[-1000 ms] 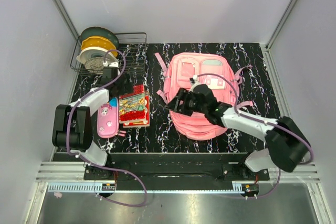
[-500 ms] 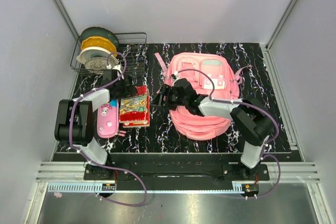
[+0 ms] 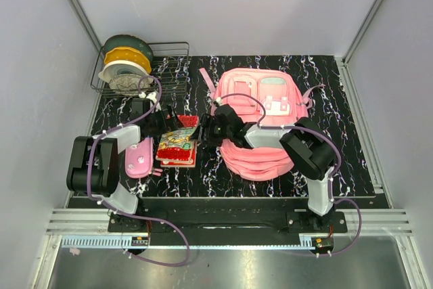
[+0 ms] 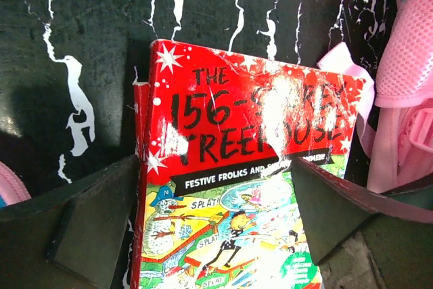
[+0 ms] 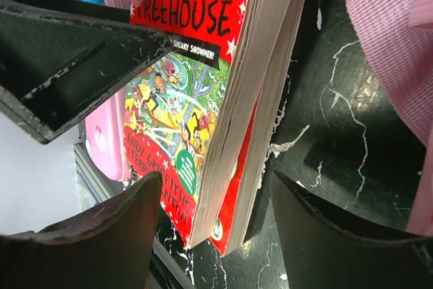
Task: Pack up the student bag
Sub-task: Pick up the book from the center of the board.
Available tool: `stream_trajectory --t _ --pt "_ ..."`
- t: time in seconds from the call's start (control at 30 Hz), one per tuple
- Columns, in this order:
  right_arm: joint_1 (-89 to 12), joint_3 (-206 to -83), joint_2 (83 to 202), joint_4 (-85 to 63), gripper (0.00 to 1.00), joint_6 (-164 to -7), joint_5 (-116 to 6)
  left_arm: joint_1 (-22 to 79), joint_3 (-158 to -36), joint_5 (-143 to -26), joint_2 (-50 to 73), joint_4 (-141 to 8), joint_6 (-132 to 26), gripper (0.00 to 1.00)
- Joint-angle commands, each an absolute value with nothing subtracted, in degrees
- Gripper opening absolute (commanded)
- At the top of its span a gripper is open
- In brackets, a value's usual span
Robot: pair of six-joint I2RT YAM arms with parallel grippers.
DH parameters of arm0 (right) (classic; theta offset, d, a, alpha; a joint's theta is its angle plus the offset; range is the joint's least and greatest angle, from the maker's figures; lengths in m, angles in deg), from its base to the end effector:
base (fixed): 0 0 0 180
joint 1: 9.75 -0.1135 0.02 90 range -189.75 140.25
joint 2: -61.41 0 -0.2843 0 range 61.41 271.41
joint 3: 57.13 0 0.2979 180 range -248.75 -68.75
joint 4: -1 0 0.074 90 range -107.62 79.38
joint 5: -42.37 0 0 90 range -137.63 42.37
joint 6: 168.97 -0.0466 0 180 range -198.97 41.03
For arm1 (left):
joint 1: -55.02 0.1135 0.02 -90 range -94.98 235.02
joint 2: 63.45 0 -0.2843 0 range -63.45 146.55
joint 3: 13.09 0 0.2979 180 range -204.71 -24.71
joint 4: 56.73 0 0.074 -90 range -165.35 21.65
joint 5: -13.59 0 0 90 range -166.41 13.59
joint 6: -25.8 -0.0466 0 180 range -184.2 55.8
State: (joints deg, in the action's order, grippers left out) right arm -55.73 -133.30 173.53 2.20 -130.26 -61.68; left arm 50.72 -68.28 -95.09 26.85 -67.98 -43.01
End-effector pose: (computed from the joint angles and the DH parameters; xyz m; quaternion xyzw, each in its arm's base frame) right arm 0.3158 0.3431 0.1340 -0.0159 0.8810 0.4170 0.2228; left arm 0.3446 -0.0409 0.1410 -0.0749 0.9150 -0.2279 0.3245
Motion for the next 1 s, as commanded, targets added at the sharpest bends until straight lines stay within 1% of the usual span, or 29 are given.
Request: stream_trajectory --t 0.0,0.1,0.3,0.37,0.57,0.8,0.97 --pt "-56.4 -134.5 175.8 4.9 0.71 -133.2 -61.9 49.9 -66.5 -99.0 23.1 -65.0 -40.2 0.99" --pt "-56.4 -134.6 176.8 5.5 0.71 -134.5 -62.5 49.1 -65.8 -100.2 21.1 -65.4 -39.6 0.99" --pt "-56.4 -132.2 177.2 8.3 0.71 -138.0 -63.1 48.0 -63.0 -98.4 15.7 -66.4 -38.4 0.99" --pt "-56.4 -132.3 177.6 7.4 0.74 -138.6 -62.8 47.8 -61.5 -98.6 14.8 -66.1 -37.9 0.99" --pt "-56.4 -130.3 175.5 6.1 0.80 -138.9 -59.0 47.6 -59.7 -98.1 15.0 -65.9 -38.4 0.99" --pt "-56.4 -125.3 171.5 7.6 0.80 -140.0 -57.0 46.9 -59.7 -98.9 15.6 -65.0 -38.3 0.99" --pt "-56.4 -125.3 171.4 7.2 0.80 -139.5 -57.2 45.7 -59.6 -100.2 16.0 -62.7 -37.1 0.99"
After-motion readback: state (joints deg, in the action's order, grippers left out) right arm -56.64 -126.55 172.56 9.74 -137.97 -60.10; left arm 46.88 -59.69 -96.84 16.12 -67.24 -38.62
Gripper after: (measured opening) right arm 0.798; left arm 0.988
